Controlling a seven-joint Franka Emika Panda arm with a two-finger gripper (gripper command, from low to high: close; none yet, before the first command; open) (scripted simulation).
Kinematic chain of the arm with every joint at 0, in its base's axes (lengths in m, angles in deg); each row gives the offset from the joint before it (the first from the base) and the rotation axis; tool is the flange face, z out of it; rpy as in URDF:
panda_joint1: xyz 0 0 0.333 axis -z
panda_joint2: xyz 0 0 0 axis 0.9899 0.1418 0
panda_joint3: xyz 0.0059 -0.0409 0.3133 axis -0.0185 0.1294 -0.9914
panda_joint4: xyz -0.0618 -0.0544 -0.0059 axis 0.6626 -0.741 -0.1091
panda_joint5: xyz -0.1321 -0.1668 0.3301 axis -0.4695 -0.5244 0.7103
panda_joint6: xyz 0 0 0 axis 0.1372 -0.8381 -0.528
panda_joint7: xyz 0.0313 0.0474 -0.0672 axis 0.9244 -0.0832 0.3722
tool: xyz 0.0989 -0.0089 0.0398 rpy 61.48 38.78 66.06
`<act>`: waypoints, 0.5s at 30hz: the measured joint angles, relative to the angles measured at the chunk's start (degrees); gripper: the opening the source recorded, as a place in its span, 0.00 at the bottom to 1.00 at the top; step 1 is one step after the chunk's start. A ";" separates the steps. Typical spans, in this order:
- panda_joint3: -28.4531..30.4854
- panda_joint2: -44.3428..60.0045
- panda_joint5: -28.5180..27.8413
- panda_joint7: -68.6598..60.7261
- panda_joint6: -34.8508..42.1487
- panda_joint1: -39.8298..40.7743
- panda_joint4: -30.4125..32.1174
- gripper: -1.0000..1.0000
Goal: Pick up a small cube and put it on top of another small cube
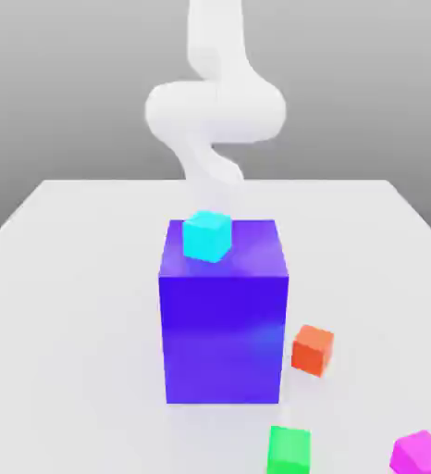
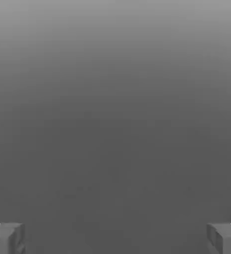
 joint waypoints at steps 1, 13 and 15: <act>-0.82 2.25 -0.38 0.43 -0.54 0.04 -0.19 0.50; -9.26 27.30 -6.32 6.48 -6.48 -0.79 -2.29 0.50; -10.36 31.48 -7.50 7.63 -7.44 -1.22 -2.64 0.50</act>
